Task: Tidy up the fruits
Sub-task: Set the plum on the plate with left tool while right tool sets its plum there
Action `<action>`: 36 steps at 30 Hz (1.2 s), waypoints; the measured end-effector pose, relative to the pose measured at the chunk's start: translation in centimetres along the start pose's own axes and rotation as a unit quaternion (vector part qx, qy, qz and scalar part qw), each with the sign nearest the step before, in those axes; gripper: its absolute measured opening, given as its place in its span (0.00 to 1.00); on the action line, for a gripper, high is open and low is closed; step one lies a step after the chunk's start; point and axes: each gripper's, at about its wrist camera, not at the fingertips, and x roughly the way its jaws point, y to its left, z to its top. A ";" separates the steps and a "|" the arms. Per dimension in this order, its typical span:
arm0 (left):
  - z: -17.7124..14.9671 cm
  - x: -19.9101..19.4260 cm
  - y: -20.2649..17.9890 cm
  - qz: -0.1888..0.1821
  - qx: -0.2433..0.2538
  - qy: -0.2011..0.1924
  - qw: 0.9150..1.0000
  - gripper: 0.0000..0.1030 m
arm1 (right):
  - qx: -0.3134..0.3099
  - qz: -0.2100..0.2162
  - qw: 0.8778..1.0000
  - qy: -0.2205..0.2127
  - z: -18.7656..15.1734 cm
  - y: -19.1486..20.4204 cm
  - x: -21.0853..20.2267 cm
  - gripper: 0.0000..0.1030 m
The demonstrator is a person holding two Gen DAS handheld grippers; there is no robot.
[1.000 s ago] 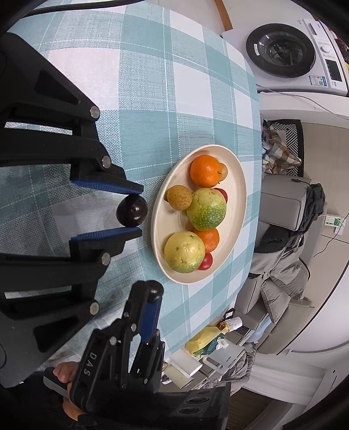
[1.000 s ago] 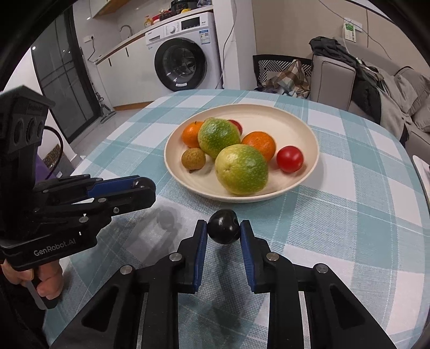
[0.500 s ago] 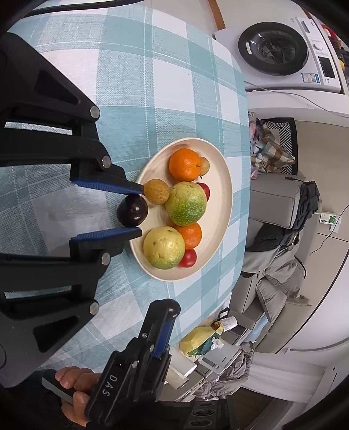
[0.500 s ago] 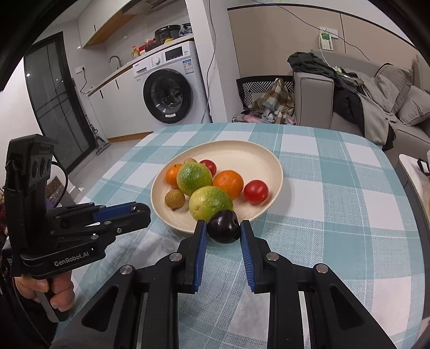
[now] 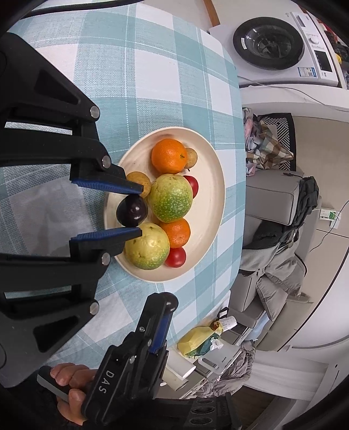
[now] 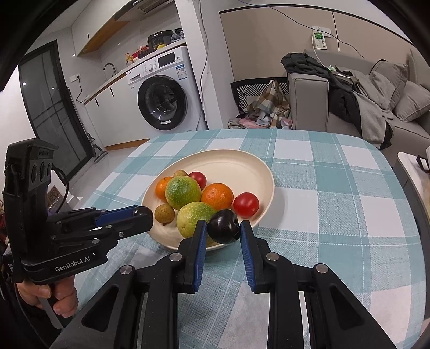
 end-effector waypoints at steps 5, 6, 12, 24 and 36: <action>0.4 1.0 -0.5 0.008 0.012 0.004 1.000 0.21 | 0.001 0.003 1.000 0.003 0.2 -0.3 0.7 0.25; 0.5 1.3 -0.6 0.009 0.014 0.005 1.000 0.21 | 0.003 0.004 1.000 0.004 0.3 -0.4 0.8 0.25; 0.6 2.4 -0.7 0.013 0.020 0.012 1.000 0.21 | 0.010 0.005 1.000 0.012 0.3 -0.9 1.9 0.25; 0.5 3.1 -0.7 0.012 0.022 0.016 1.000 0.21 | 0.011 0.000 1.000 0.025 0.4 -1.1 3.1 0.25; 0.3 2.3 -1.0 0.009 0.024 0.008 1.000 0.22 | 0.012 -0.008 1.000 0.020 0.4 -1.4 2.6 0.40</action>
